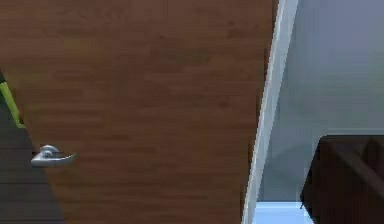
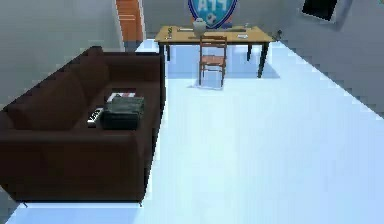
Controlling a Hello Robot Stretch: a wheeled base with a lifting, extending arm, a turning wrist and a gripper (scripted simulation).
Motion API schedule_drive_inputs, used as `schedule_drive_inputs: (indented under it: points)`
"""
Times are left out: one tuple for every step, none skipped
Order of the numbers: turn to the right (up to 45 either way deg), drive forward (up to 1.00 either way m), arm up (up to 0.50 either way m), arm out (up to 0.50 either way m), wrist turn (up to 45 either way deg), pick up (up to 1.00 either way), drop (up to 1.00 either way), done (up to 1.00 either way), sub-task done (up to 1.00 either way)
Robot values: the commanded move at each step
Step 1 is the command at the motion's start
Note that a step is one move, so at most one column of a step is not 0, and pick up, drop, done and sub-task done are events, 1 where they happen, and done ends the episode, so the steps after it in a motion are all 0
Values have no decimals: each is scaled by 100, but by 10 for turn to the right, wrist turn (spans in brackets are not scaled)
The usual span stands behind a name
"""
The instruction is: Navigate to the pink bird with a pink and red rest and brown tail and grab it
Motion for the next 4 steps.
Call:
schedule_drive_inputs:
  points:
    - [450, 0, 0, 0, 0, 0, 0, 0, 0]
    - [450, 0, 0, 0, 0, 0, 0, 0, 0]
    - [300, 0, 0, 0, 0, 0, 0, 0, 0]
    - [0, 100, 0, 0, 0, 0, 0, 0, 0]
